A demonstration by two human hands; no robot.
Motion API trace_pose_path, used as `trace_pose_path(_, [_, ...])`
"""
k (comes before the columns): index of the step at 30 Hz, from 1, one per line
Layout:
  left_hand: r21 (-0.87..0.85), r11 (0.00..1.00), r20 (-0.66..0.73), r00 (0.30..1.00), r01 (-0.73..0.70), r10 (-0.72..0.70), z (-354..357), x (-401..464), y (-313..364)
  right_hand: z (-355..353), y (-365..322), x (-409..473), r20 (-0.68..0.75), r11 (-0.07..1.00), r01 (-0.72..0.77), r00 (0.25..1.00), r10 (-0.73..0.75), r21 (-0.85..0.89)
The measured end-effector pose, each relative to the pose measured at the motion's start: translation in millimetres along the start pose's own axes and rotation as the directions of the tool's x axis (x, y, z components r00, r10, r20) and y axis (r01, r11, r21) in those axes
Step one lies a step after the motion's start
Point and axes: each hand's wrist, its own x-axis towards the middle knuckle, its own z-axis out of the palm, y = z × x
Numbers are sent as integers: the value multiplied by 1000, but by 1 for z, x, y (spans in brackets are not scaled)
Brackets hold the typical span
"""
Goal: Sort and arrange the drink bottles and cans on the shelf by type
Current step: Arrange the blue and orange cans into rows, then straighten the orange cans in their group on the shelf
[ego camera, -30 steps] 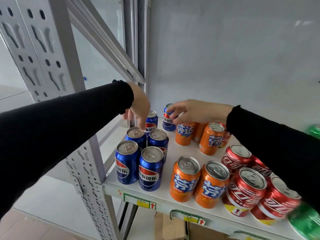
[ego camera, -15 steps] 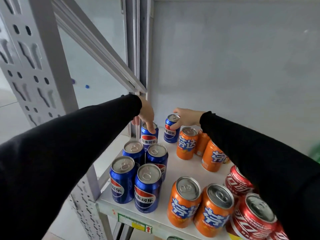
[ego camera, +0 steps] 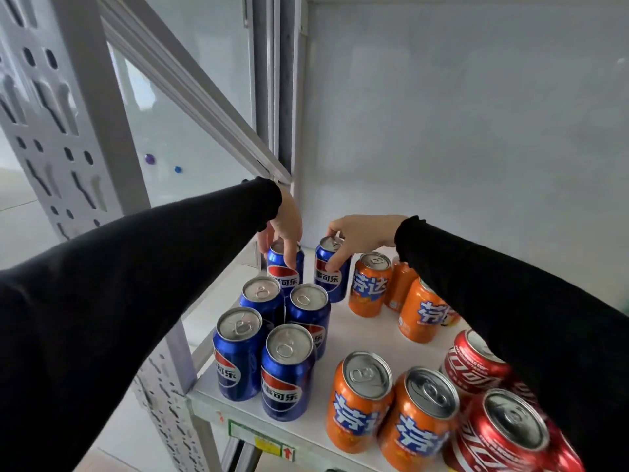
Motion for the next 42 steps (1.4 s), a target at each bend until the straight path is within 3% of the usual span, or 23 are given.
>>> trace_pose_path(6, [-2, 1000, 50, 999, -4, 4, 11, -4, 3, 10, -20, -20, 90, 1000, 30, 995, -31, 5])
trace_pose_path(17, [19, 999, 30, 999, -31, 30, 24, -9, 2, 21, -25, -23, 78, 999, 53, 995, -54, 11])
trace_pose_path(23, [10, 999, 35, 999, -36, 36, 21, -18, 5, 4, -23, -40, 172, 990, -19, 985, -6, 142])
trace_pose_path(26, [5, 996, -24, 996, -89, 89, 11, -25, 10, -16, -8, -62, 25, 965, 5, 1000, -12, 264])
trace_pose_path(29, [2, 980, -223, 955, -200, 196, 2, -23, 26, -29, 19, -94, -157, 935, 13, 986, 45, 354])
trace_pose_path(31, [22, 954, -353, 891, -298, 286, 2, -21, 43, -29, 41, -116, -211, 944, -35, 971, 109, 328])
trace_pose_path(34, [18, 909, -378, 839, -416, 391, 10, -13, 68, -14, 64, -140, -197, 965, -154, 961, 196, 212])
trace_pose_path(38, [114, 900, -321, 841, -422, 435, 23, 4, 94, 13, 78, -152, -121, 974, -223, 967, 226, 44])
trace_pose_path(42, [184, 897, -280, 853, -402, 440, 32, 17, 111, 28, 84, -152, -131, 971, -239, 962, 240, 18])
